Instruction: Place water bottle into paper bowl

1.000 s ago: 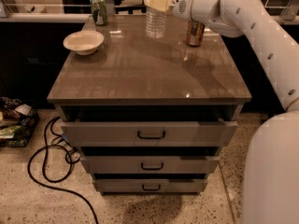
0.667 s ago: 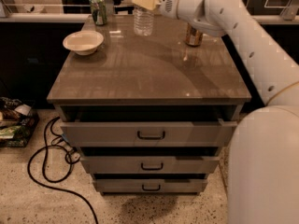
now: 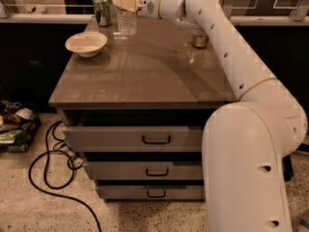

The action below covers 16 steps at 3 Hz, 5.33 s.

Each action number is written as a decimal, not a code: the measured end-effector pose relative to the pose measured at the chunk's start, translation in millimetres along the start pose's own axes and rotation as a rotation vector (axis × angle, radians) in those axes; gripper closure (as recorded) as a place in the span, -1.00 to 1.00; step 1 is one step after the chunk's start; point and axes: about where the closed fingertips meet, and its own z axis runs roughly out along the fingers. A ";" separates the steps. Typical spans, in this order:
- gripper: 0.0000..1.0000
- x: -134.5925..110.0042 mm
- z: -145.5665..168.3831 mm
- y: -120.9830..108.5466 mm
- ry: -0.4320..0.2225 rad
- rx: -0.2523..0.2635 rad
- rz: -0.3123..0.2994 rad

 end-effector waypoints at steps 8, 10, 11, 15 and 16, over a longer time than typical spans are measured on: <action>1.00 39.3 146.5 83.9 0.033 -0.229 -0.002; 1.00 69.9 155.7 71.5 0.146 -0.103 0.012; 1.00 80.0 152.9 65.7 0.160 -0.057 0.016; 0.68 91.2 140.0 62.7 0.019 0.005 0.000; 0.21 90.0 140.1 62.7 0.019 0.005 0.000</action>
Offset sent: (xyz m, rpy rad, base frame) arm 0.0012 0.0230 -0.0033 -0.0414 -0.0398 0.0364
